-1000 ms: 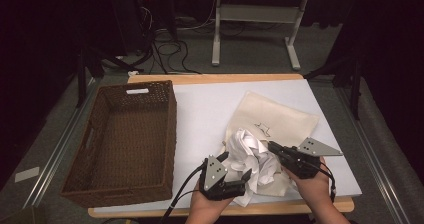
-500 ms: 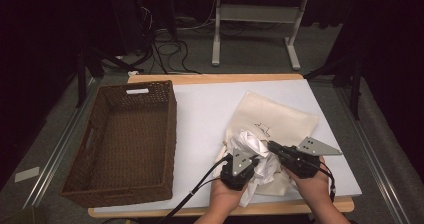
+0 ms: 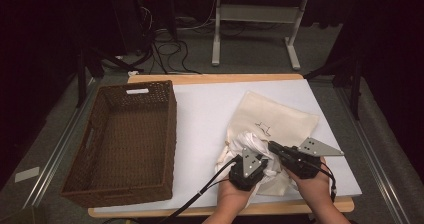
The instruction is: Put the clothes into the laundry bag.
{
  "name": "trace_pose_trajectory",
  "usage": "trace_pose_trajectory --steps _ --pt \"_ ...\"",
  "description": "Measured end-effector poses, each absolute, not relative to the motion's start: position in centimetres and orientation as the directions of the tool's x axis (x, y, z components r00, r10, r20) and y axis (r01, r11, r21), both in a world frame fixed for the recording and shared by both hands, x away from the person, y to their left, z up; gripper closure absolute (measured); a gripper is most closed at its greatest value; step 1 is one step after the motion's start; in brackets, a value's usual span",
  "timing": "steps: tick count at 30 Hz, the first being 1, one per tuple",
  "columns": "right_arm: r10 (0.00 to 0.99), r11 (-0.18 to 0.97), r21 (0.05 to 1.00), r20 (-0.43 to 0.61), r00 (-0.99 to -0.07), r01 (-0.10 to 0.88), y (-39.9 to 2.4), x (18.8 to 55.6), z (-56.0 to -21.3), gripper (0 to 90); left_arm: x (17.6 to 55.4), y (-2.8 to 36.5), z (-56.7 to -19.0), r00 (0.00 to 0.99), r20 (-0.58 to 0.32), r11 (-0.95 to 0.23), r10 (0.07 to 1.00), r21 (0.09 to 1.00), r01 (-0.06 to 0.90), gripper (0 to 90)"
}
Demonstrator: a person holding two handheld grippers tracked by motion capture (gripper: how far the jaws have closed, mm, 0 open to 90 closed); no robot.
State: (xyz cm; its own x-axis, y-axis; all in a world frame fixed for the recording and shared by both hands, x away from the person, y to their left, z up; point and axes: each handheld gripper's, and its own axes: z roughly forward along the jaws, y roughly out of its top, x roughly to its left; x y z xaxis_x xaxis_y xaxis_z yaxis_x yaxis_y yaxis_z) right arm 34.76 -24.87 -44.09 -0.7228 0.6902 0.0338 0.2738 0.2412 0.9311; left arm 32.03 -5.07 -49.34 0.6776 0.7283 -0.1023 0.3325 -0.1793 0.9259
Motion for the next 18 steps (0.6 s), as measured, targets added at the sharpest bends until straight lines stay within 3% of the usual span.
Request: trace_pose_trajectory --steps 9,12,18 --pt "0.691 0.246 0.931 0.027 -0.722 0.271 -24.8 34.8 -44.2 88.0 30.6 -0.8 -48.6 0.622 -0.077 -0.146 0.779 0.943 0.299 48.5" --pt "0.693 0.248 0.93 0.026 -0.721 0.272 -24.8 34.8 -44.1 88.0 31.5 1.1 -48.6 0.576 -0.09 -0.12 0.813 0.941 0.317 38.8" --pt "0.692 0.245 0.931 0.029 -0.721 0.272 -24.8 34.8 -44.2 88.0 33.3 1.0 -48.4 0.579 -0.108 -0.096 0.808 0.946 0.311 23.5"
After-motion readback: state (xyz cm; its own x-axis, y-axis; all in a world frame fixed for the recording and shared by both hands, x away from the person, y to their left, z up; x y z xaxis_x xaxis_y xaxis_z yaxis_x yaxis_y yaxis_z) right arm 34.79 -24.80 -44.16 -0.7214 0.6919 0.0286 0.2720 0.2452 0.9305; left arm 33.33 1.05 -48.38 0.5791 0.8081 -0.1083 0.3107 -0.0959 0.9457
